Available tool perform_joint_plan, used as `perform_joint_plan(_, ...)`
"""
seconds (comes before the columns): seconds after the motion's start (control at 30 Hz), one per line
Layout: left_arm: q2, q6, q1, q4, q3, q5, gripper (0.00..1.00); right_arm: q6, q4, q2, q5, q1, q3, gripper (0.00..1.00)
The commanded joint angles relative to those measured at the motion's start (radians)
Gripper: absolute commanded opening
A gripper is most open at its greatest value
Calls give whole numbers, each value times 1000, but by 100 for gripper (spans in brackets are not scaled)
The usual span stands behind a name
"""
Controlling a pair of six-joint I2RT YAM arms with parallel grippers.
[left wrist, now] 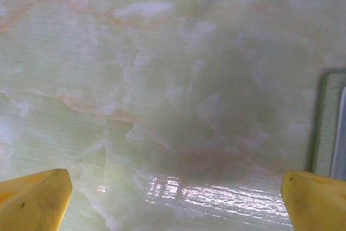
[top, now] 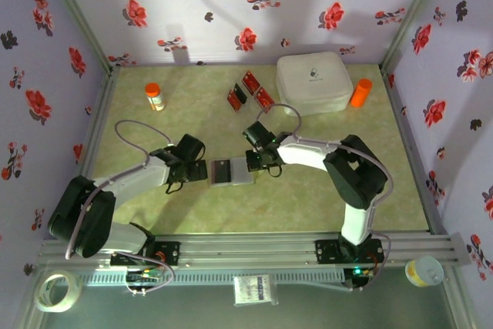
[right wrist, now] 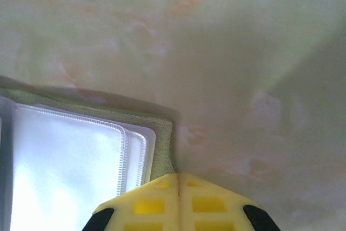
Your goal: Put the credit cards into the card holder
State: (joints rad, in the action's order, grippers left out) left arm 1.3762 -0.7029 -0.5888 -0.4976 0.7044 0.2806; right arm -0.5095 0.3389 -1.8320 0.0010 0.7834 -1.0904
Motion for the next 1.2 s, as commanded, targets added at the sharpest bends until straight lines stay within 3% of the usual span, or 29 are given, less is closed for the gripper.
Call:
perform_joint_plan(0.0, 23, 19, 6, 3, 17, -3, 100, -34, 32, 51, 26, 3, 37, 0)
perform_joint_plan(0.2, 64, 37, 6, 16, 30, -24, 100, -42, 7, 105, -33, 35, -6, 0)
perform_joint_plan(0.43, 92, 43, 6, 31, 33, -32, 100, -84, -60, 56, -129, 71, -63, 0)
perform_joint_plan(1.17, 148, 59, 6, 60, 40, -46, 100, -149, -136, -101, -167, 110, -104, 0)
